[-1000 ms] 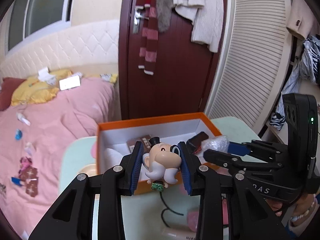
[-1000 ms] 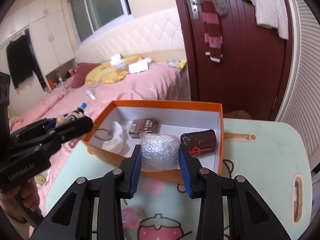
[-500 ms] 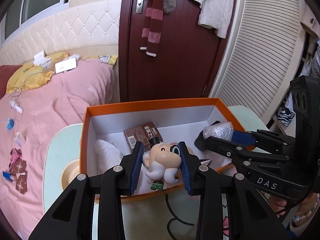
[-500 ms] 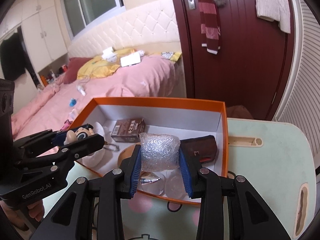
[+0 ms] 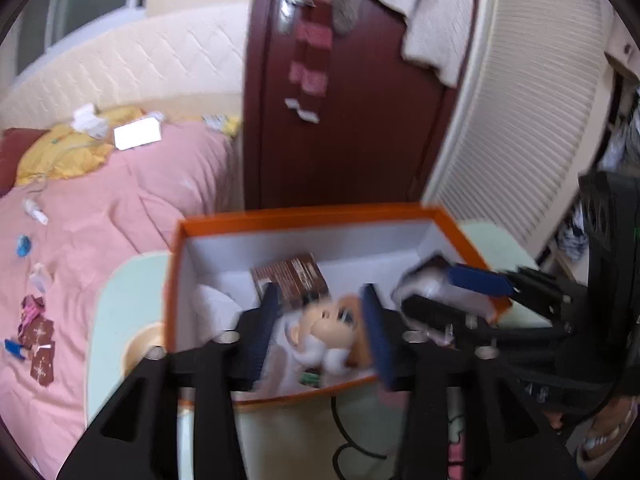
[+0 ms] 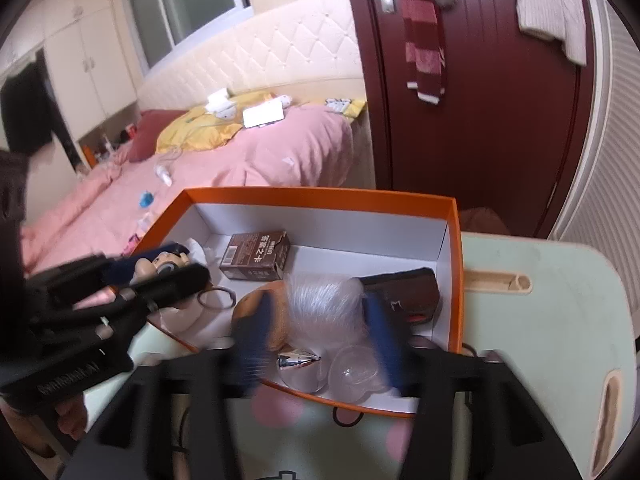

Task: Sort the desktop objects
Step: 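Lower the figurine into the box with the left tool while the right tool drops the bubble-wrapped item inside, then withdraw both tools from the box toward the remaining items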

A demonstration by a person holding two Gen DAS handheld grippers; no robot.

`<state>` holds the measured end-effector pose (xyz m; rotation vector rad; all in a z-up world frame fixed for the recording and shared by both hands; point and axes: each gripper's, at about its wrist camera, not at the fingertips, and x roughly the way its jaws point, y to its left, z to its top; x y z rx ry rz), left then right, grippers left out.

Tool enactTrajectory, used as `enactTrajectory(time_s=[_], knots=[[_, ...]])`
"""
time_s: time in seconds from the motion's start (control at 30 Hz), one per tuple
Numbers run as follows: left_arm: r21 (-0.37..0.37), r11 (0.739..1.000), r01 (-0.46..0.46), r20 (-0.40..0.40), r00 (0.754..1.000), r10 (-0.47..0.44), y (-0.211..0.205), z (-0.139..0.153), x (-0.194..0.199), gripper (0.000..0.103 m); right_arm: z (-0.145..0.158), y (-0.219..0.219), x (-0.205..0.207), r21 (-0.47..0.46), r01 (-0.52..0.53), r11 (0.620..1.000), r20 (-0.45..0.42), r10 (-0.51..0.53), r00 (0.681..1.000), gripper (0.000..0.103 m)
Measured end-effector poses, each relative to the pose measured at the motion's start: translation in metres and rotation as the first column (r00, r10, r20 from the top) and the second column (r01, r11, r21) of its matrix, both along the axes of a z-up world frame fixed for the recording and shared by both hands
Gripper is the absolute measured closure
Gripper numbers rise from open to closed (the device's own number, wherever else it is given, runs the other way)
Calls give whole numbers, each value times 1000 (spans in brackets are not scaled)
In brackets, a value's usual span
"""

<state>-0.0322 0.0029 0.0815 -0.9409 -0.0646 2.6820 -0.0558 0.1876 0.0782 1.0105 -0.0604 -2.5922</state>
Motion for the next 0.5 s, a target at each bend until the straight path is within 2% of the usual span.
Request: enactTrajectory(time_s=[0.03,0.1,0.2,0.43,0.5], knots=[[2,1000,-6,-6,1000,6,-2,2,3,15,3,1,3,5,3,1000,-15,-3,1000,32],[6,1000,-17,-19,1000,17,-6,5,9,15,8,2,8,14,11,1000,-45,-10,999,27],[13,999,-33,-37,999,33,-11,10,17,15,15,3,15,25,19,1000,-84,-17,996,27],[30,997,-71,-80,994,73,-24,21,37,15,23,4,28,21,18,1000,-98,-15,995,27],[34,996,-80,-71,994,83,-28,20,43,15,23,3,31,21,18,1000,-99,-16,995,27]])
